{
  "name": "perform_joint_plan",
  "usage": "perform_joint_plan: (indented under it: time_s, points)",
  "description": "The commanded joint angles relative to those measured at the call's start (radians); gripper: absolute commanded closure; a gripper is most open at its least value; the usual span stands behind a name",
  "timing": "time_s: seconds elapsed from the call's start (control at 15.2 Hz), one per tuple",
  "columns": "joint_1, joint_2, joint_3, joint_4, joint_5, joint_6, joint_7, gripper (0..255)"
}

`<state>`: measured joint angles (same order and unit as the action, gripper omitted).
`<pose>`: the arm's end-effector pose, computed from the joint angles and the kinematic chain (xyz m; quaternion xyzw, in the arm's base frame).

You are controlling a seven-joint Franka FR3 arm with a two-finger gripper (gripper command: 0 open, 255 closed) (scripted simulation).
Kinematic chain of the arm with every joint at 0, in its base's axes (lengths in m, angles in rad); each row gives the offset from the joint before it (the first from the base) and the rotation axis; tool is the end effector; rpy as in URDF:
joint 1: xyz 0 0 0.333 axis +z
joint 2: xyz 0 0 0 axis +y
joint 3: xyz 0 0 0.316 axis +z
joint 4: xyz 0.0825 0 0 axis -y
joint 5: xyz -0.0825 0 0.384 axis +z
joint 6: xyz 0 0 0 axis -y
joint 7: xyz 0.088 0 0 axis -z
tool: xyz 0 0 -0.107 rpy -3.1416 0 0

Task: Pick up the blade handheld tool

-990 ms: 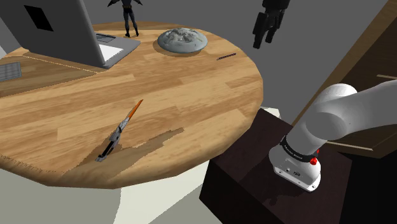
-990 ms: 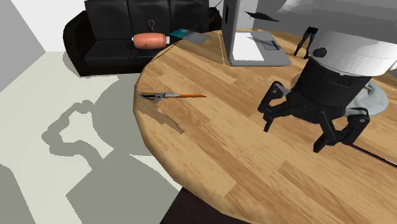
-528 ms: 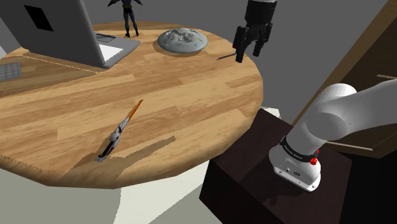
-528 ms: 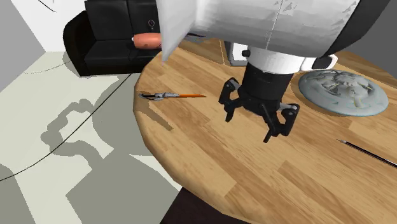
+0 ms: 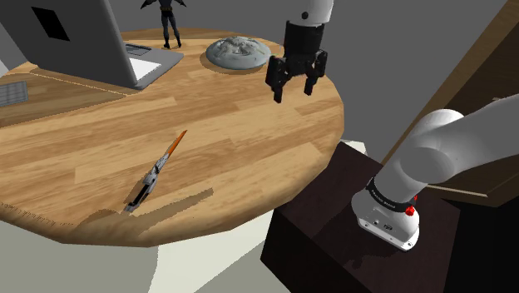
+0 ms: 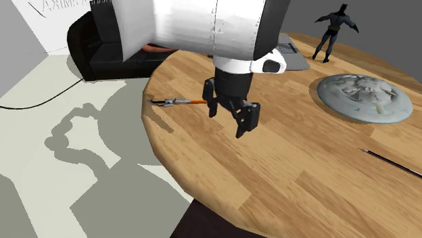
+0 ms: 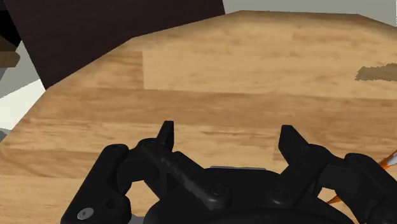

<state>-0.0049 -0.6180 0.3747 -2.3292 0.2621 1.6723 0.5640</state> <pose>0.3295 0.1773 0.5368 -0.9878 0.1503 0.0403 0.0067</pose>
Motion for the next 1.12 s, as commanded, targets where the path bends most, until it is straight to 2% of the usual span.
perform_joint_plan:
  time_s: [0.0,0.26,0.53,0.86,1.06]
  points:
    - [-0.004,0.045,0.055,0.020,0.021,0.035,0.086,0]
    - [-0.024,0.163,0.162,0.083,0.032,0.104,0.248,0]
    - [-0.052,0.308,0.269,0.169,0.001,0.171,0.424,0]
    - [-0.076,0.539,0.388,0.307,-0.121,0.241,0.675,0]
    - [-0.053,0.702,0.425,0.411,-0.237,0.261,0.840,0]
